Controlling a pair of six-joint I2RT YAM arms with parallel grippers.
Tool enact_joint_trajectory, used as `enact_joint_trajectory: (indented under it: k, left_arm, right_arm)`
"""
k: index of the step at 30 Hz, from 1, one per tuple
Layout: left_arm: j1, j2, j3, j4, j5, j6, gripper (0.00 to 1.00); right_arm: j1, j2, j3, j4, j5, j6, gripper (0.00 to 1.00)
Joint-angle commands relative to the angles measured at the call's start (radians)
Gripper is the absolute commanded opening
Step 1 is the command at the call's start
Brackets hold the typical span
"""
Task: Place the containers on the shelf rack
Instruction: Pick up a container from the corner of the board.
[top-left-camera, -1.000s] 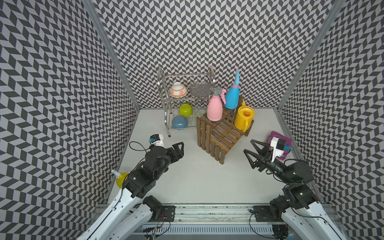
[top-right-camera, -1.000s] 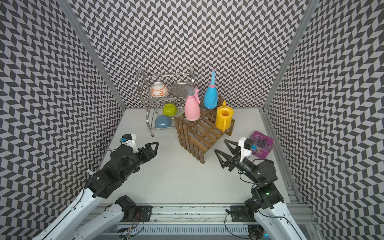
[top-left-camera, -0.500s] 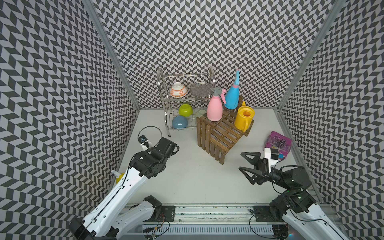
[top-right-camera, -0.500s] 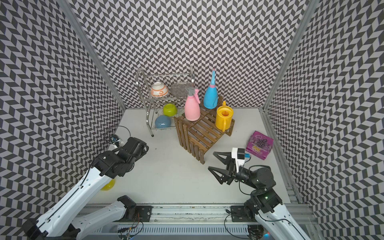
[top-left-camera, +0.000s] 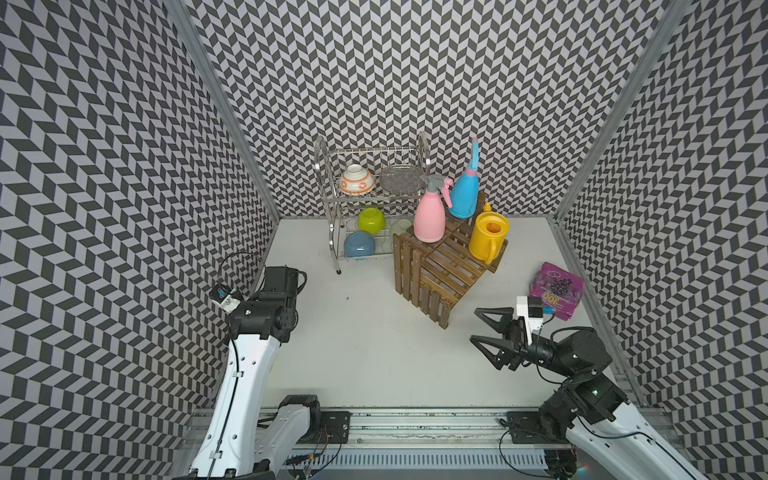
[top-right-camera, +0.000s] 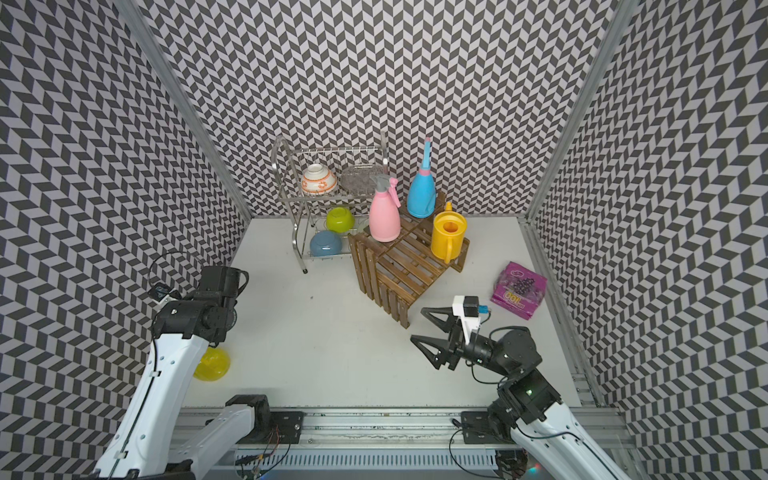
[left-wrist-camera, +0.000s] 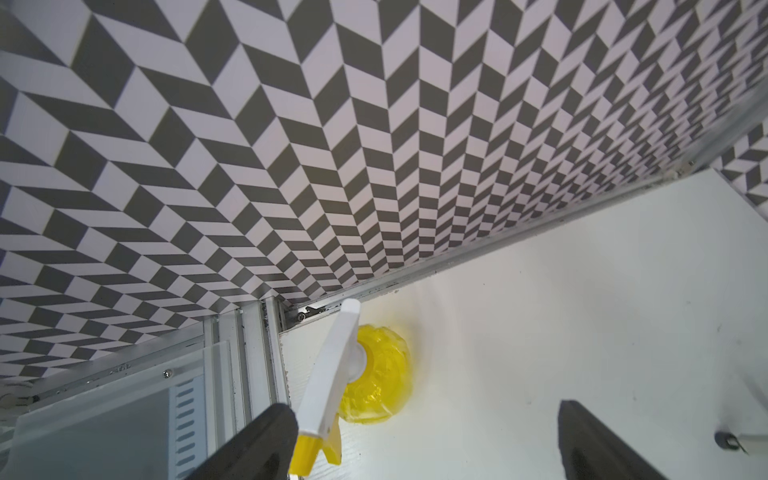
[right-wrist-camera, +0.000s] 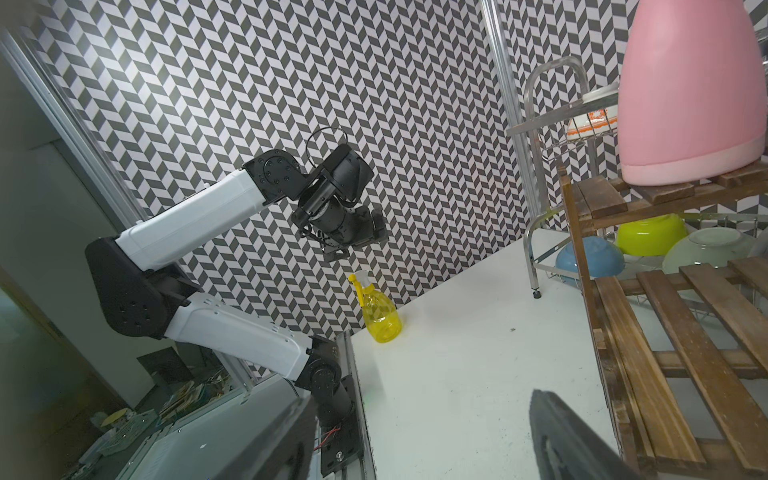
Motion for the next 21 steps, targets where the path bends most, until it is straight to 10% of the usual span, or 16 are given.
enact_joint_trajectory:
  k: [1, 21]
  left_arm:
    - [0.066, 0.001, -0.047, 0.069, -0.007, -0.028, 1.0]
    - [0.255, 0.019, -0.32, 0.354, 0.079, 0.048, 0.77]
  right_arm:
    - [0.015, 0.028, 0.024, 0.009, 0.012, -0.018, 0.83]
    - [0.042, 0.176, 0.107, -0.114, 0.02, -0.075, 0.83]
